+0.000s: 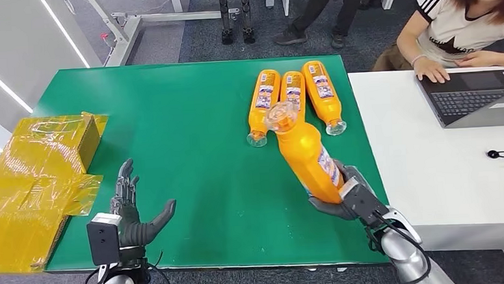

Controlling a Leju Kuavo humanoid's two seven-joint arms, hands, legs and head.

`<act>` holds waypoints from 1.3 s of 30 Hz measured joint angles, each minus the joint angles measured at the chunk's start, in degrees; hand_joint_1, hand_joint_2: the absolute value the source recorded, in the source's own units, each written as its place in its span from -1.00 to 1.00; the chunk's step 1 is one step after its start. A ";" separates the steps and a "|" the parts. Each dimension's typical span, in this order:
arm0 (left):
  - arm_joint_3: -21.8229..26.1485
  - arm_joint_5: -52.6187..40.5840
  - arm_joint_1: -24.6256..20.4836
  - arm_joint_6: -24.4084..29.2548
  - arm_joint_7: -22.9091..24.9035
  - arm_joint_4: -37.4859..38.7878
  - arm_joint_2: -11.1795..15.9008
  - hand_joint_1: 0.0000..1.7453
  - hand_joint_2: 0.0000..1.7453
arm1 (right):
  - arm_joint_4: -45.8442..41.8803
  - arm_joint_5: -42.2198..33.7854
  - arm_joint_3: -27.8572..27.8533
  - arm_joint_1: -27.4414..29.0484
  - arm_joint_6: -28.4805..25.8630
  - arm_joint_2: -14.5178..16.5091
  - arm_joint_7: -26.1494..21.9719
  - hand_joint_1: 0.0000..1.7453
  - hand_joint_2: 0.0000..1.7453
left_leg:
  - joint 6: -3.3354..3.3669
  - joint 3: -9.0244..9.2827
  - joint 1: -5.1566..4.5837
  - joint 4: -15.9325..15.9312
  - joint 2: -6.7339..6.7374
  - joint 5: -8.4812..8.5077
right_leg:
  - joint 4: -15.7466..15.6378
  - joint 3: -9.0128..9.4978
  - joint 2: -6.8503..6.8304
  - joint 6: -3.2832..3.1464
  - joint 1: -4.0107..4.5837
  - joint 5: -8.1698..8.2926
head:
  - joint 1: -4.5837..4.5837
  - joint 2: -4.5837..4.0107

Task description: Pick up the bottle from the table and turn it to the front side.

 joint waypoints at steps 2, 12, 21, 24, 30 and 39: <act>0.45 0.58 -0.18 -1.97 0.55 -0.33 0.37 -1.00 1.00 | -2.43 0.28 -2.88 2.61 -0.34 0.45 -0.35 1.00 1.00 | 0.01 0.00 -0.01 0.00 0.01 -0.02 | -0.01 -0.02 0.01 0.04 -0.01 -0.03 | 0.00 0.00; -1.63 6.45 -15.36 -18.21 6.19 3.93 1.47 -1.00 1.00 | -0.53 1.48 -5.07 1.35 -1.12 8.57 -3.56 1.00 1.00 | -0.13 -0.03 0.03 0.00 0.08 0.27 | 0.13 -0.13 0.06 -0.13 0.01 0.21 | 0.00 0.00; -8.58 15.89 -37.10 -28.75 13.38 15.40 -1.42 -1.00 1.00 | 13.81 -3.42 2.17 -15.79 -0.49 18.93 -4.14 1.00 1.00 | -0.15 -0.07 0.02 0.01 0.34 0.61 | 0.20 -0.30 0.33 -0.26 0.00 0.54 | -0.01 0.00; -10.15 17.68 -40.23 -30.01 14.64 17.26 -2.33 -1.00 1.00 | 16.78 -3.65 4.55 -19.19 -0.80 20.93 -3.45 1.00 1.00 | -0.15 -0.11 0.03 0.01 0.32 0.60 | 0.20 -0.34 0.32 -0.26 0.00 0.54 | -0.01 0.00; -12.30 18.98 -43.15 -31.70 16.21 18.44 -2.98 -1.00 1.00 | 19.67 -3.19 7.50 -22.60 -1.75 22.32 -1.38 1.00 1.00 | -0.15 -0.18 0.02 0.00 0.32 0.59 | 0.19 -0.40 0.32 -0.27 0.00 0.52 | -0.01 0.00; -13.56 20.48 -45.33 -33.24 18.06 19.59 -2.73 -1.00 1.00 | 22.37 -1.81 8.70 -24.95 -1.75 22.29 -0.40 1.00 1.00 | -0.15 -0.18 0.01 0.00 0.33 0.60 | 0.18 -0.40 0.32 -0.26 0.00 0.52 | -0.01 0.00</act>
